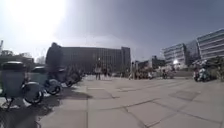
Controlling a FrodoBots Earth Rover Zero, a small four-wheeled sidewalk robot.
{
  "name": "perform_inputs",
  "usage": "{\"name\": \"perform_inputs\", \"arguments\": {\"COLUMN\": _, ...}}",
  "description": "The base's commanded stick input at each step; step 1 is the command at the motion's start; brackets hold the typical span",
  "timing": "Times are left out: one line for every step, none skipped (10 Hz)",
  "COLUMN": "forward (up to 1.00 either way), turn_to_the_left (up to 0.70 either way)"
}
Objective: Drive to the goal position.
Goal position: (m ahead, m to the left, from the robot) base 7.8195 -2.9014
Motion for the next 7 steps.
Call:
{"name": "perform_inputs", "arguments": {"forward": 0.50, "turn_to_the_left": 0.01}}
{"name": "perform_inputs", "arguments": {"forward": 0.50, "turn_to_the_left": 0.00}}
{"name": "perform_inputs", "arguments": {"forward": 0.50, "turn_to_the_left": 0.00}}
{"name": "perform_inputs", "arguments": {"forward": 0.50, "turn_to_the_left": 0.00}}
{"name": "perform_inputs", "arguments": {"forward": 0.50, "turn_to_the_left": 0.00}}
{"name": "perform_inputs", "arguments": {"forward": 0.50, "turn_to_the_left": 0.00}}
{"name": "perform_inputs", "arguments": {"forward": 0.50, "turn_to_the_left": 0.00}}
